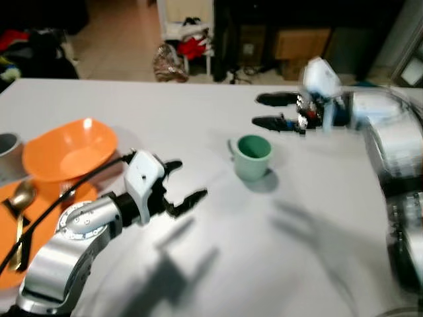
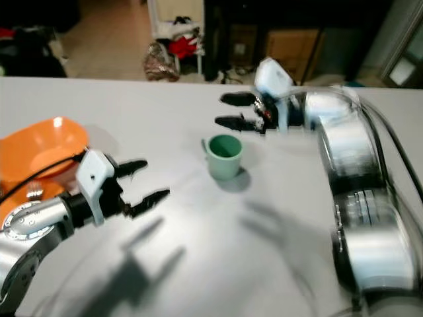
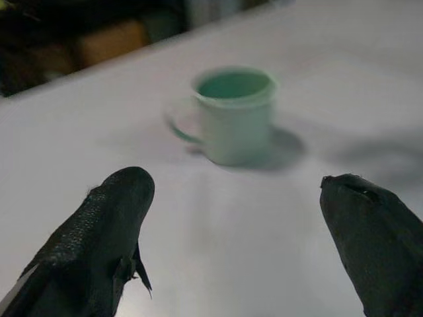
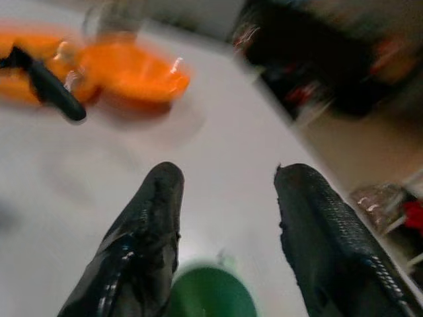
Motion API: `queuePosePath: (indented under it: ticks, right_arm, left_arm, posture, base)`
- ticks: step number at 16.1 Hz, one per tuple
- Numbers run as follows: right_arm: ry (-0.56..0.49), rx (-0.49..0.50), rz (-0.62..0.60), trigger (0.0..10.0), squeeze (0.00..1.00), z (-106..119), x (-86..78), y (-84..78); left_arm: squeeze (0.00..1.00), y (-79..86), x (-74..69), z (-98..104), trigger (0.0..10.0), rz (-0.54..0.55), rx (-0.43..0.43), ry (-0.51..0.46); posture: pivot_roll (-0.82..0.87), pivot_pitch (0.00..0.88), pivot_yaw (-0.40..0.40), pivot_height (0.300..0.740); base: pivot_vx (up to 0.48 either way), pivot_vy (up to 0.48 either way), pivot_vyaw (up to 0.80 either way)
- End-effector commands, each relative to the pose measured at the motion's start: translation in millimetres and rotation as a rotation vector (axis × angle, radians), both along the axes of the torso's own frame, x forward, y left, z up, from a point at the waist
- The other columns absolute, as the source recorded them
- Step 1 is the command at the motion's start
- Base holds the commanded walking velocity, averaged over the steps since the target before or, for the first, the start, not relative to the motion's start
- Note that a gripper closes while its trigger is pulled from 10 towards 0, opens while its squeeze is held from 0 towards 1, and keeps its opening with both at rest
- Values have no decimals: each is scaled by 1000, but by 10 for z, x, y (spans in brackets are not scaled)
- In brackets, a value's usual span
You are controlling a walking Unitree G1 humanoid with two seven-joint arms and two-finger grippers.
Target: Setting the table
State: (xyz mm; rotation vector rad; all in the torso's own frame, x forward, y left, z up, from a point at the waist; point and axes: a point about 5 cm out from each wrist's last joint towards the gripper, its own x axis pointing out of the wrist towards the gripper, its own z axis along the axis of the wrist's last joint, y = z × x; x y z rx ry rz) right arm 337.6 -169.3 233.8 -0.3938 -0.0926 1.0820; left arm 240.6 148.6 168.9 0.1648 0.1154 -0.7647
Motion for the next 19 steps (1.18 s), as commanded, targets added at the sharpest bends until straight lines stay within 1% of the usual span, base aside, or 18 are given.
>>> queuePosePath:
  ticks: [1, 2, 4, 5, 6, 7, 8, 9, 10, 11, 12, 13, 14, 15, 16, 17, 19]
  right_arm:
    - [-55, 93, -122, 10000, 1000, 71, -189, 23]
    - [-43, 133, -176, 10000, 1000, 24, -275, 28]
    - [-31, 276, -385, 10000, 1000, -151, -665, 73]
    - [-41, 296, -440, 10000, 1000, -174, -727, 74]
    - [-35, 333, -527, 10000, 1000, -221, -842, 70]
    - [-40, 333, -571, 10000, 1000, -247, -892, 64]
    - [-43, 347, -668, 10000, 1000, -302, -1018, 84]
    - [-39, 362, -695, 10000, 1000, -329, -1041, 88]
    - [-10, 350, -749, 10000, 1000, -419, -1061, 75]
    - [-8, 348, -780, 10000, 1000, -444, -1063, 63]
    - [0, 350, -815, 10000, 1000, -477, -1053, 42]
    - [-2, 343, -841, 10000, 1000, -500, -1038, 26]
    - [24, 376, -865, 10000, 1000, -520, -1027, 32]
    - [18, 364, -866, 10000, 1000, -525, -1016, 48]
    - [25, 369, -865, 10000, 1000, -534, -1016, 64]
    - [38, 369, -861, 10000, 1000, -548, -1017, 79]
    - [74, 360, -834, 10000, 1000, -601, -1017, 123]
  left_arm:
    - [0, 17, 28, 91, 10000, 104, -8, -52]
    - [0, 16, 35, 106, 10000, 133, -4, -71]
    - [0, -4, 43, 179, 10000, 216, 10, -112]
    - [0, -10, 55, 196, 10000, 241, -2, -119]
    - [0, -18, 81, 218, 10000, 281, -25, -128]
    - [0, -19, 99, 216, 10000, 298, -30, -128]
    - [0, -19, 149, 211, 10000, 364, -34, -145]
    - [0, -24, 163, 222, 10000, 385, -39, -161]
    - [0, -2, 187, 251, 10000, 468, -40, -213]
    - [0, 21, 188, 257, 10000, 493, -44, -238]
    - [0, 72, 188, 255, 10000, 536, -63, -236]
    - [0, 112, 182, 278, 10000, 574, -90, -259]
    - [0, 194, 195, 268, 10000, 627, -58, -275]
    - [0, 236, 206, 235, 10000, 631, -70, -234]
    - [0, 244, 202, 207, 10000, 605, -62, -207]
    - [0, 235, 183, 196, 10000, 579, -50, -208]
    - [0, 224, 159, 136, 10000, 580, -49, -186]
  posture:
    - [46, 0, 32, 740]
    - [41, 0, 37, 740]
    - [18, 0, 68, 740]
    - [14, 0, 72, 740]
    - [9, 0, 75, 740]
    - [2, 0, 81, 740]
    - [-1, 0, 87, 740]
    - [3, 0, 84, 740]
    - [10, 0, 78, 740]
    - [15, 0, 74, 740]
    - [25, 0, 67, 740]
    - [30, 0, 62, 740]
    - [38, 0, 53, 740]
    - [39, 0, 51, 740]
    - [44, 0, 47, 740]
    - [53, 0, 32, 740]
    - [59, 0, 33, 740]
  base:
    - [0, 0, 0]
    - [0, 0, 0]
    - [0, 0, 800]
    - [0, 0, 800]
    - [0, 0, 800]
    - [0, 0, 800]
    - [0, 0, 800]
    - [0, 0, 800]
    - [0, 0, 800]
    - [0, 0, 800]
    - [0, 0, 800]
    - [0, 0, 800]
    - [0, 0, 800]
    - [0, 0, 800]
    - [0, 0, 800]
    - [0, 0, 800]
    - [0, 0, 800]
